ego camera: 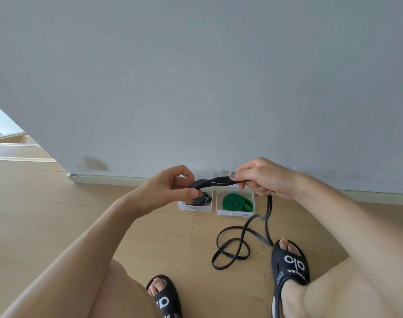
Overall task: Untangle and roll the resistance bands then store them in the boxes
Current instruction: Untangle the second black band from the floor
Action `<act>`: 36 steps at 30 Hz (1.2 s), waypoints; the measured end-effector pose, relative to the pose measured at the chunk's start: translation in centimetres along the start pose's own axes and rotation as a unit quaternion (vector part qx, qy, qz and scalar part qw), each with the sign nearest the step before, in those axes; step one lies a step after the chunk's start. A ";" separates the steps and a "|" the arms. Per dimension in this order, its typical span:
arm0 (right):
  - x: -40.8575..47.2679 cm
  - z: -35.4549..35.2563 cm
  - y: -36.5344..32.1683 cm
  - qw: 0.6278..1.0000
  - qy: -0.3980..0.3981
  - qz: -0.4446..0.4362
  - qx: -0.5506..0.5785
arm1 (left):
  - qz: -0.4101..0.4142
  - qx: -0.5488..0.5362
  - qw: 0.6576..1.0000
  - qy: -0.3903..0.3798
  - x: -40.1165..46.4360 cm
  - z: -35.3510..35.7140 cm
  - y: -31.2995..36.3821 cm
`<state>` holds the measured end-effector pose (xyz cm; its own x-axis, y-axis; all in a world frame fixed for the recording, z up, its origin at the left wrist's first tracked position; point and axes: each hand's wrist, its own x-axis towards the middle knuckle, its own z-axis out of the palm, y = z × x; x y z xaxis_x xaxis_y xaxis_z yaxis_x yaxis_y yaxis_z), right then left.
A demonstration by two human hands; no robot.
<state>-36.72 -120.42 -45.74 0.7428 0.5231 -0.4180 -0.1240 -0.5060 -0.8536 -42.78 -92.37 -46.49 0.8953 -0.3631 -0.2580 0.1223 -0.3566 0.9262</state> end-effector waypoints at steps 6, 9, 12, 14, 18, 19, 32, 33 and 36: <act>-0.3 -0.2 0.1 1.000 0.008 -0.001 0.007 | 0.011 0.025 0.998 0.049 0.7 0.8 0.0; -0.4 -0.3 0.3 1.000 0.007 0.001 0.007 | 0.014 0.005 0.997 0.080 0.9 0.4 -0.3; -0.5 -0.6 0.2 1.000 0.012 -0.002 0.016 | 0.015 -0.033 0.997 0.065 0.8 -0.2 -0.7; -0.5 -0.8 0.2 1.000 0.016 -0.005 0.022 | 0.025 -0.048 0.997 0.056 0.9 -0.2 -0.7; -0.5 -1.1 0.1 0.999 0.020 -0.007 0.026 | 0.032 -0.081 0.994 0.065 1.1 -0.2 -0.5; -0.5 -1.1 0.2 0.999 0.021 -0.006 0.027 | 0.033 -0.077 0.995 0.057 1.0 -0.2 -0.5; -0.8 -0.6 -0.4 0.999 -0.018 -0.004 0.045 | 0.058 -0.182 0.982 0.011 1.1 0.5 1.0; -0.7 -0.4 -0.4 0.999 -0.021 -0.005 0.046 | 0.058 -0.191 0.980 0.013 1.1 0.4 1.0; -0.5 -0.1 -0.2 0.999 -0.014 -0.010 0.041 | 0.068 -0.208 0.976 -0.005 1.1 0.3 0.8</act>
<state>-36.97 -120.69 -45.33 0.7269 0.5527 -0.4077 -0.1627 -0.4382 -0.8840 -41.82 -93.35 -46.08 0.9116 -0.3911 -0.1264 0.1682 0.0745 0.9829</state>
